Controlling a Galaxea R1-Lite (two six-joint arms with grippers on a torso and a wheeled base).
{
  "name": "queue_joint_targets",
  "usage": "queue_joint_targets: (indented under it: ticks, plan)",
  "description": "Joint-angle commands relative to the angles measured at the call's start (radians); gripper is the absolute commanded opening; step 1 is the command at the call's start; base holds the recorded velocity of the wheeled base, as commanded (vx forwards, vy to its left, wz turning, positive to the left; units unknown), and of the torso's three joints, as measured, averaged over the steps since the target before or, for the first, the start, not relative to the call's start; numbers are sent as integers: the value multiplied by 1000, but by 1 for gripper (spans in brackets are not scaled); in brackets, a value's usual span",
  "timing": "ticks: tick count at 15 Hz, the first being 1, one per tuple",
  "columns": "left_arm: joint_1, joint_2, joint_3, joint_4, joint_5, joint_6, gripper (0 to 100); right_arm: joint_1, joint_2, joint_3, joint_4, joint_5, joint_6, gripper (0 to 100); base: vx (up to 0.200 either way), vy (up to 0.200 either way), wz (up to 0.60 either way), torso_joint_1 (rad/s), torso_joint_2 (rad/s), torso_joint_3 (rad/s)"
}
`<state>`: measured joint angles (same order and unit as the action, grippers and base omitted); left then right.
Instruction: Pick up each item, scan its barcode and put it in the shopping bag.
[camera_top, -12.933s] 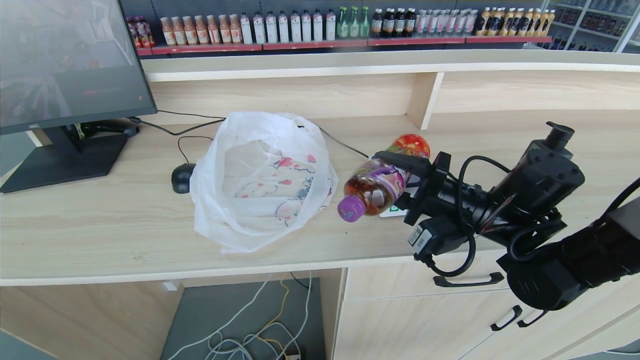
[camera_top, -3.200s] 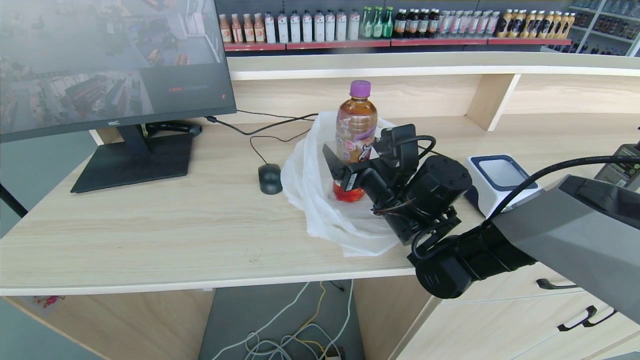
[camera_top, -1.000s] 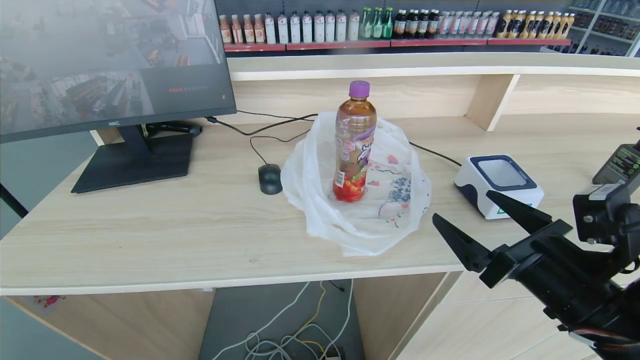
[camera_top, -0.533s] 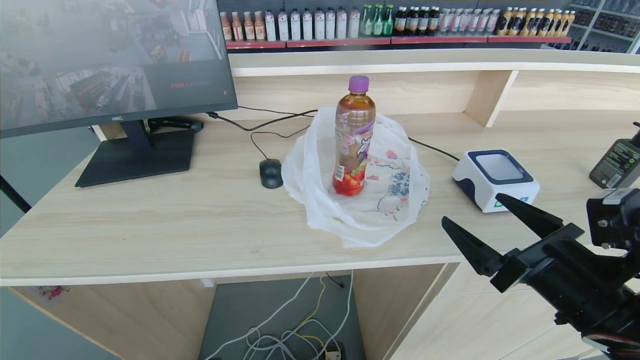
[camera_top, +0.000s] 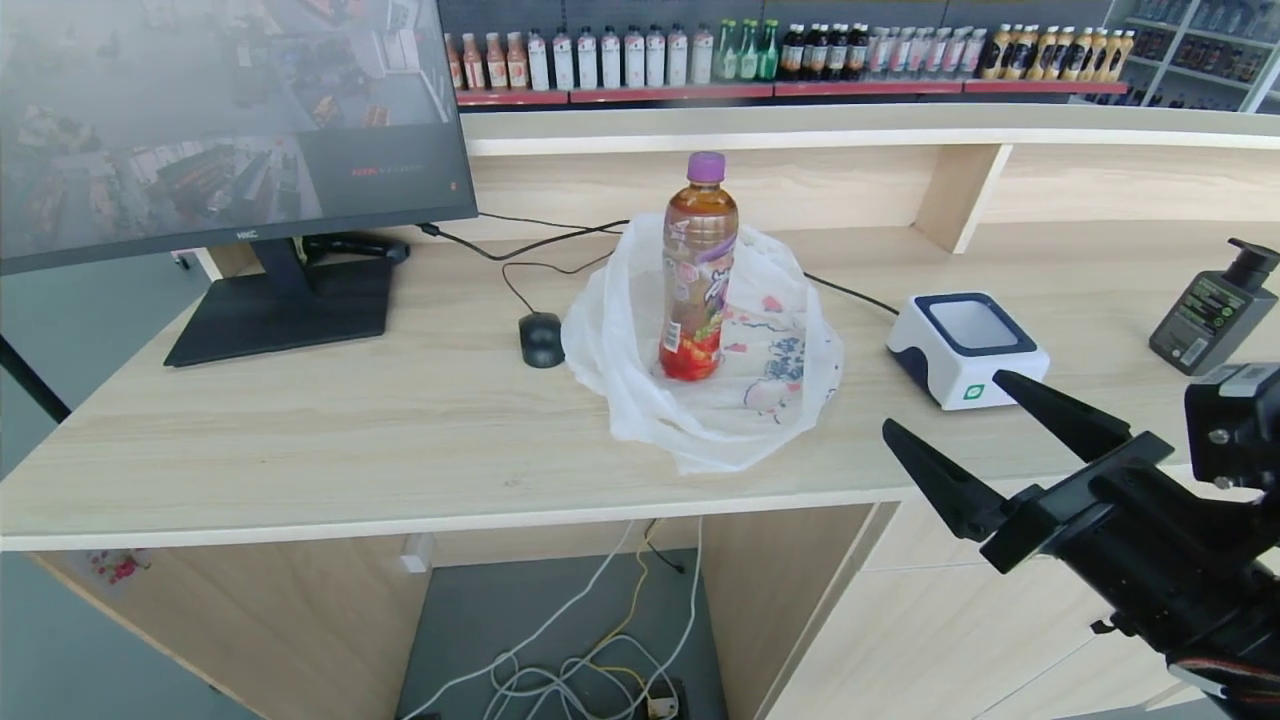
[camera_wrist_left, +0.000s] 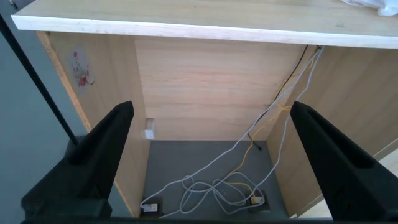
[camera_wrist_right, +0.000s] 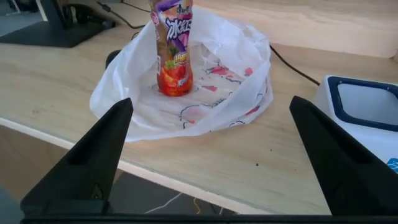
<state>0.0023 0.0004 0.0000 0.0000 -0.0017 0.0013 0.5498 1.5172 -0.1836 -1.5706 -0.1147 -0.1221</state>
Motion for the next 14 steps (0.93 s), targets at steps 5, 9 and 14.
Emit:
queue_joint_targets:
  ticks: [5, 9, 14]
  plan:
    - [1, 0, 0, 0, 0, -1, 100, -64, -9, -31, 0, -3, -7, 100, 0, -200, 0, 8, 2, 2]
    - [2, 0, 0, 0, 0, -6, 100, -87, -20, -27, 0, -10, -34, 100, 0, -200, 0, 1, 2, 1]
    - [2, 0, 0, 0, 0, -7, 100, -85, -19, -20, 0, -3, -24, 100, 0, -200, 0, 3, -1, 3]
